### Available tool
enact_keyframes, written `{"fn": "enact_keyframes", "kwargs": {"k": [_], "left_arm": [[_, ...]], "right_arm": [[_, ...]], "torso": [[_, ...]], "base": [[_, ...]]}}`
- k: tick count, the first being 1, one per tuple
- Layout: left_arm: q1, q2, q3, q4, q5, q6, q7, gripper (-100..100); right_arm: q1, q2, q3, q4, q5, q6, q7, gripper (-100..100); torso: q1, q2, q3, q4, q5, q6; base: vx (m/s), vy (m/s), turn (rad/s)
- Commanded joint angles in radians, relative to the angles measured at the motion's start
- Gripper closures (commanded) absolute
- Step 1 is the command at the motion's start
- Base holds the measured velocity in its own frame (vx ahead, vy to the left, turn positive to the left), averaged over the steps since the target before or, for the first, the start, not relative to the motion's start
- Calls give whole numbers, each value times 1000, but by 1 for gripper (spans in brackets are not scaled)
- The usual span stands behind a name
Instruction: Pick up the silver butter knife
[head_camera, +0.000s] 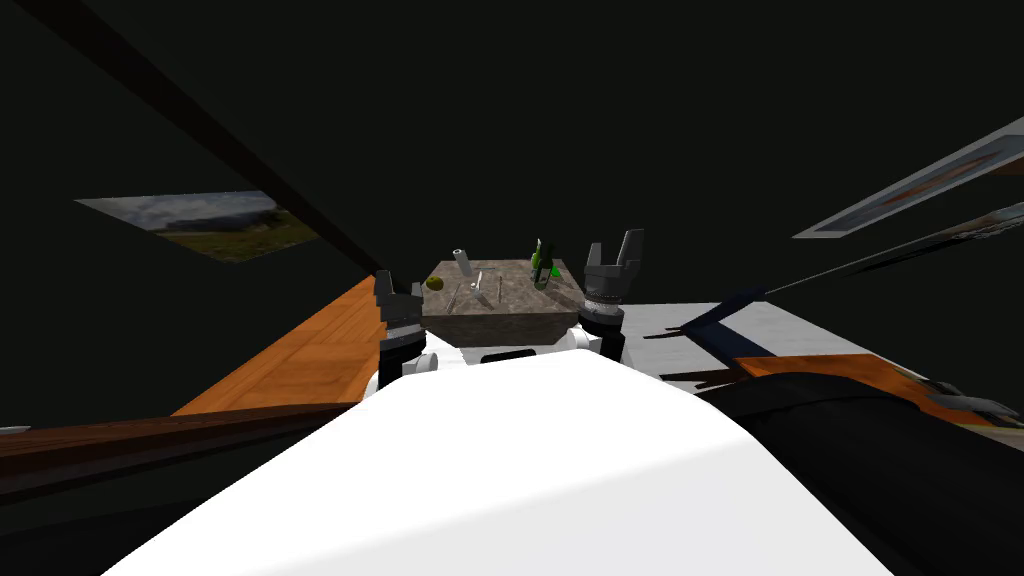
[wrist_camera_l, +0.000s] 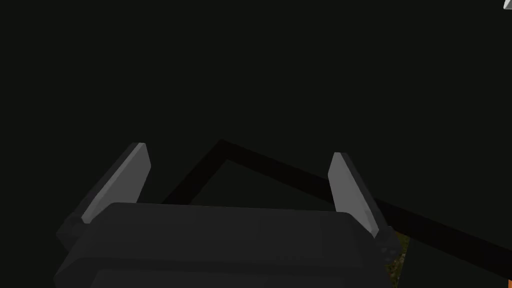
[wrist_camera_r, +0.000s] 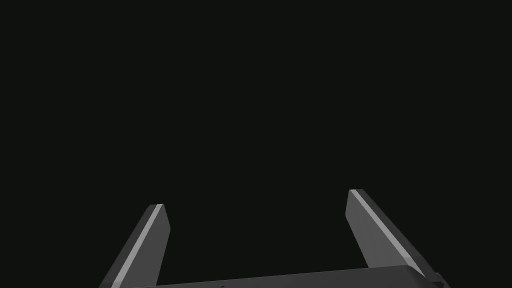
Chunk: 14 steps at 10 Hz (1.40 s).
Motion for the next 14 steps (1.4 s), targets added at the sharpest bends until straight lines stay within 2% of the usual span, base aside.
{"fn": "enact_keyframes", "kwargs": {"k": [1, 7, 11, 12, 14], "left_arm": [[-1, 49, -2, 8, -1, 13, 8, -100], [-26, 211, 10, 62, -9, 92, 52, -100], [-53, 341, 31, 133, -15, 174, 88, -100], [-53, 353, 31, 133, -15, 174, 88, -100], [-63, 419, 36, 180, -15, 221, 104, -100]], "right_arm": [[0, 0, 0, 0, 0, 0, 0, 0], [0, 0, 0, 0, 0, 0, 0, 0], [0, 0, 0, 0, 0, 0, 0, 0], [0, 0, 0, 0, 0, 0, 0, 0], [0, 0, 0, 0, 0, 0, 0, 0]], "torso": [[0, 0, 0, 0, 0, 0], [0, 10, 6, 2, 0, 0], [0, 11, 6, 3, 0, 0], [-2, 10, 6, 2, 0, 0], [-2, 6, 4, 2, 0, 0]], "base": [[-51, 12, -7], [-131, 8, -48], [-163, -11, -119], [-100, -35, -38], [-95, -51, -157]]}}
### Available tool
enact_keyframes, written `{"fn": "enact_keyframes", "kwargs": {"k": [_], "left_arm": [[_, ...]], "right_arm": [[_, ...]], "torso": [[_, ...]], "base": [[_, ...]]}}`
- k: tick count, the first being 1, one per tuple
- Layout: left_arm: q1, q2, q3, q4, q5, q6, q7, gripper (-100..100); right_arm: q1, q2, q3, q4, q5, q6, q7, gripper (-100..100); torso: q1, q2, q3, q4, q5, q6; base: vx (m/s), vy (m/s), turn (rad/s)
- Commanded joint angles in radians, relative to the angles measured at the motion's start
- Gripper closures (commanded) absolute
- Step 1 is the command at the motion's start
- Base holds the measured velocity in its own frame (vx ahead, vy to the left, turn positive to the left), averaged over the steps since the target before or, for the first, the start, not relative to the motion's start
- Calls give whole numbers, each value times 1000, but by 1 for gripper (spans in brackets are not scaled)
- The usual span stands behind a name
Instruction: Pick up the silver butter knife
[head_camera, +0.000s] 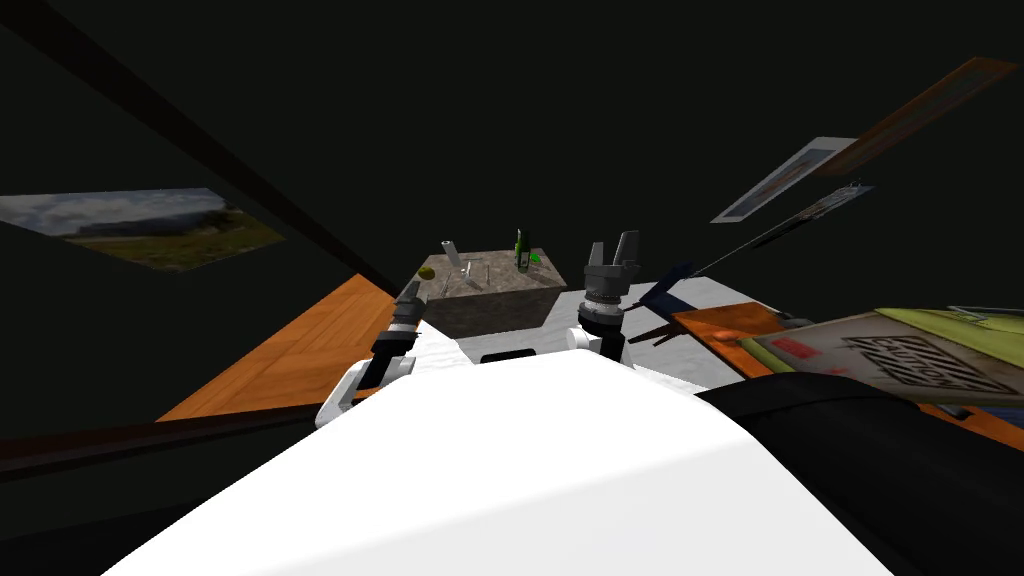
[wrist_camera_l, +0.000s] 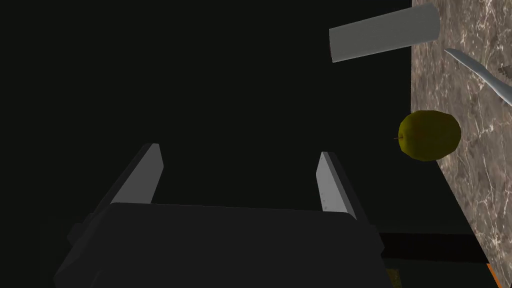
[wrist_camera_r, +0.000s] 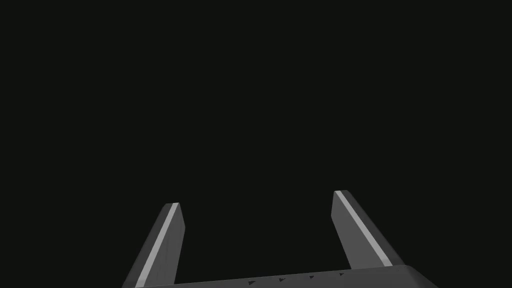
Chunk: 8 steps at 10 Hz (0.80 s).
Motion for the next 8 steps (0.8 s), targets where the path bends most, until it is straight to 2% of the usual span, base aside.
{"fn": "enact_keyframes", "kwargs": {"k": [1, 3, 4, 5, 6, 7, 8], "left_arm": [[3, 36, 4, 9, 1, 18, 8, -100], [-2, 103, 2, 63, 3, 66, 22, -100], [-2, 125, 2, 63, 3, 66, 22, -100], [-2, 166, -2, 93, 5, 90, 28, -100], [0, 196, -7, 124, 7, 114, 33, -100], [0, 217, -7, 124, 7, 114, 33, -100], [3, 246, -15, 156, 11, 137, 38, -100]], "right_arm": [[0, 0, 0, 0, 0, 0, 0, 0], [0, 0, 0, 0, 0, 0, 0, 0], [0, 0, 0, 0, 0, 0, 0, 0], [0, 0, 0, 0, 0, 0, 0, 0], [0, 0, 0, 0, 0, 0, 0, 0], [0, 0, 0, 0, 0, 0, 0, 0], [0, 0, 0, 0, 0, 0, 0, 0]], "torso": [[0, 0, 0, 0, 0, 0], [1, -2, -1, 0, 0, 0], [0, -2, -1, 0, 0, 0], [0, -2, -1, 0, 0, -1], [-1, -3, -2, -1, 0, 0], [-2, -3, -2, -1, 0, 0], [0, -4, -2, -1, 0, -1]], "base": [[-82, -38, -63], [-73, -51, -193], [-61, -57, -71], [-48, -70, -142], [-49, -86, -342], [-31, -50, -76], [-24, -60, -163]]}}
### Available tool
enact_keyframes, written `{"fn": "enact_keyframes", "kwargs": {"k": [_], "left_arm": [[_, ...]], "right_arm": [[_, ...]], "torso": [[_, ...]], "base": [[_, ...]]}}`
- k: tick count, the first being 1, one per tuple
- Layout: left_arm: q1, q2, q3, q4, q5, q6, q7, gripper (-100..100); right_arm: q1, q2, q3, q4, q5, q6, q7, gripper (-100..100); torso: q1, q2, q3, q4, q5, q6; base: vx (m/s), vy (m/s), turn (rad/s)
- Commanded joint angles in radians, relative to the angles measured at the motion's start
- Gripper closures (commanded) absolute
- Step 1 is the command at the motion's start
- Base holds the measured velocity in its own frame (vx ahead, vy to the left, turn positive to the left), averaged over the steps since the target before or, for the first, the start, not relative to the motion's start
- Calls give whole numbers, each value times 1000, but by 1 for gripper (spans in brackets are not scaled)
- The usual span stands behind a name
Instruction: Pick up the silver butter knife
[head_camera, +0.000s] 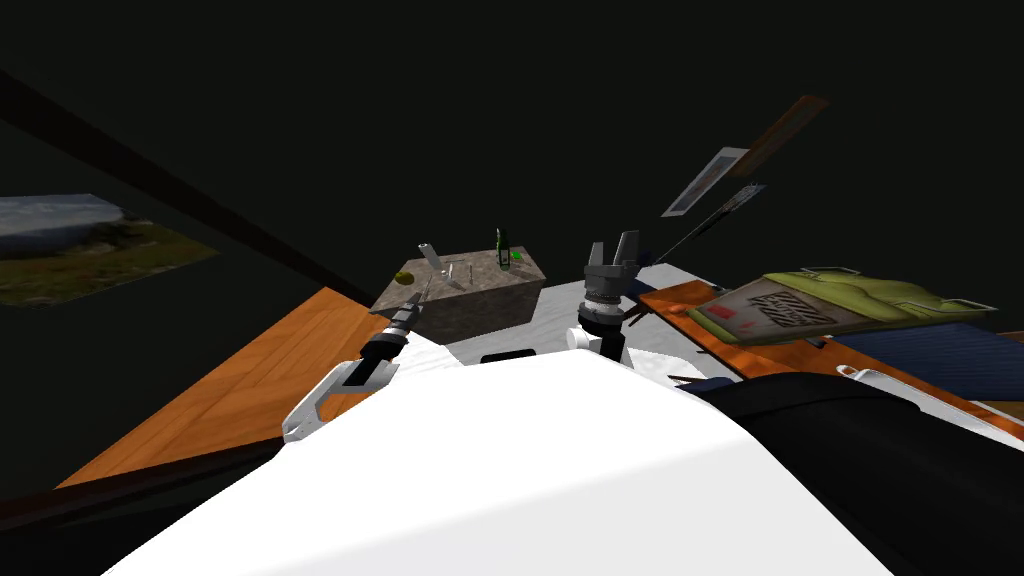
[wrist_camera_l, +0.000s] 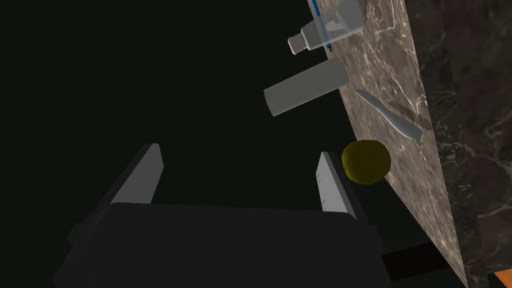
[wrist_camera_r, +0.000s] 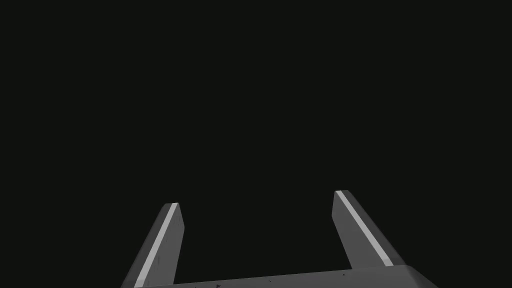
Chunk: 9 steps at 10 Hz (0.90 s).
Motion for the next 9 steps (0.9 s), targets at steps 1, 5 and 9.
{"fn": "enact_keyframes", "kwargs": {"k": [1, 5, 9], "left_arm": [[-5, 39, -5, 22, 2, 14, 4, -100], [11, 167, -37, 122, 17, 81, 14, -100], [25, 261, -60, 183, 29, 121, 16, -100]], "right_arm": [[0, 0, 0, 0, 0, 0, 0, 0], [0, 0, 0, 0, 0, 0, 0, 0], [0, 0, 0, 0, 0, 0, 0, 0]], "torso": [[0, 0, 0, 0, 0, 0], [-1, -3, -1, -1, 0, -1], [0, -3, -2, -1, 0, -1]], "base": [[-19, -48, -88], [12, -72, -208], [31, -63, -187]]}}
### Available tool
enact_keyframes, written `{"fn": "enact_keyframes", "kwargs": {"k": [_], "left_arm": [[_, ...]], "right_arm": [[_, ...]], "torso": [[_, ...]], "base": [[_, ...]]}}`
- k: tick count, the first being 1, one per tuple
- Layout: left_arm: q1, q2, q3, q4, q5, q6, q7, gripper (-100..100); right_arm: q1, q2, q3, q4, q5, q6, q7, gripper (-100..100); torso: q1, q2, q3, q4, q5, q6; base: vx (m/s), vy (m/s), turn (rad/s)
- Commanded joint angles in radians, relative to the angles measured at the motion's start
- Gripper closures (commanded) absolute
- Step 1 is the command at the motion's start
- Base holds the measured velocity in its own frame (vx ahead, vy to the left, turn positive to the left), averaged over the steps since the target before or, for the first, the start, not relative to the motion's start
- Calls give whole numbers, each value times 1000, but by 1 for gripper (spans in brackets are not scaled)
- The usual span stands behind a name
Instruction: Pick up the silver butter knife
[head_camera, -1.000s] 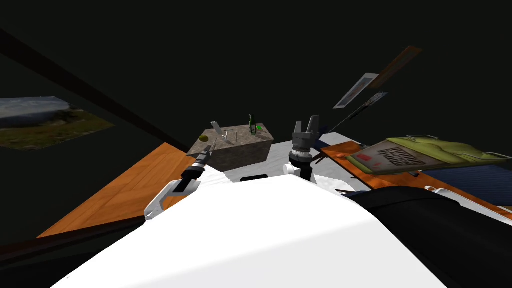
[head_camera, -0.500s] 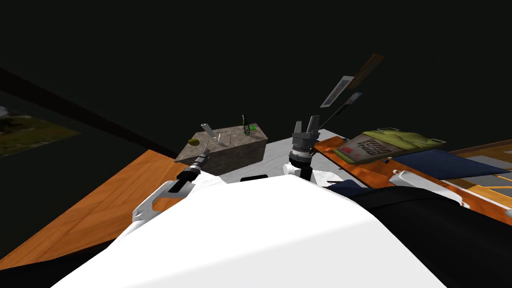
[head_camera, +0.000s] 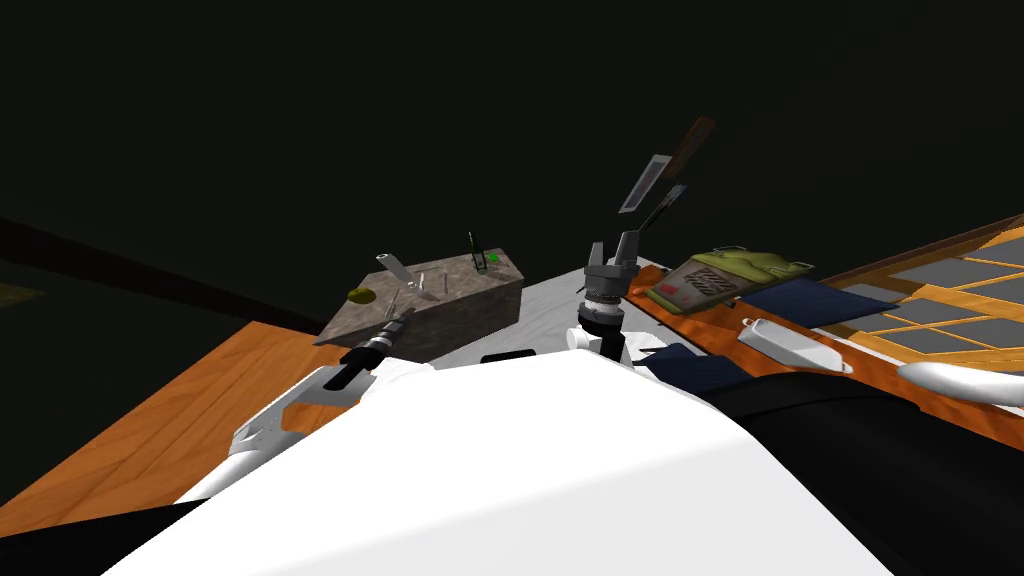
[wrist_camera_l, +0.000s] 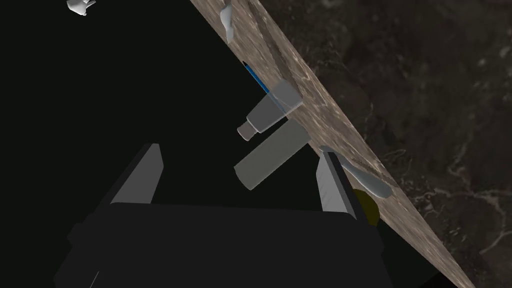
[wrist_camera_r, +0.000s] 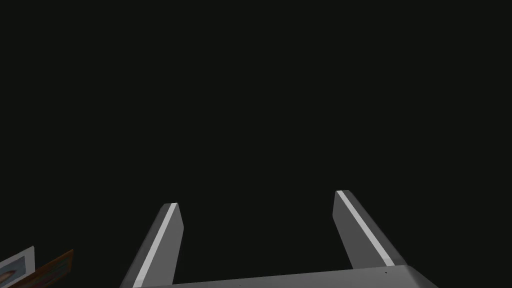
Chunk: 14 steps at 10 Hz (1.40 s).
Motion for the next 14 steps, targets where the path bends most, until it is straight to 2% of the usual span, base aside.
{"fn": "enact_keyframes", "kwargs": {"k": [1, 2, 3, 5, 6, 8, 9, 11, 14], "left_arm": [[-3, 23, -9, 29, 2, 7, -1, -100], [4, 66, -21, 61, 8, 25, -1, -100], [4, 67, -21, 61, 8, 25, -1, -100], [19, 133, -44, 123, 22, 57, -4, -100], [19, 151, -44, 123, 22, 57, -4, -100], [36, 225, -67, 178, 37, 84, -9, -100], [36, 229, -67, 181, 37, 84, -9, -100], [54, 297, -90, 233, 52, 105, -17, -100], [84, 378, -129, 300, 76, 126, -29, -100]], "right_arm": [[0, 0, 0, 0, 0, 0, 0, 0], [0, 0, 0, 0, 0, 0, 0, 0], [0, 0, 0, 0, 0, 0, 0, 0], [0, 0, 0, 0, 0, 0, 0, 0], [0, 0, 0, 0, 0, 0, 0, 0], [0, 0, 0, 0, 0, 0, 0, 0], [0, 0, 0, 0, 0, 0, 0, 0], [0, 0, 0, 0, 0, 0, 0, 0], [0, 0, 0, 0, 0, 0, 0, 0]], "torso": [[0, 0, 0, 0, 0, 0], [1, 0, 0, 0, 0, -1], [1, -1, -1, 0, 0, 0], [0, -2, -1, 0, 0, 0], [-1, -3, -2, -1, 0, 0], [-1, -3, -2, -1, 0, 0], [0, -5, -3, -1, 0, 0], [1, -4, -2, -1, 0, -1], [1, -9, -5, -2, 0, 0]], "base": [[41, -47, -97], [64, -56, -211], [54, -47, -105], [84, -71, -299], [82, -56, -121], [106, -68, -282], [108, -27, -113], [121, -35, -256], [185, -25, -284]]}}
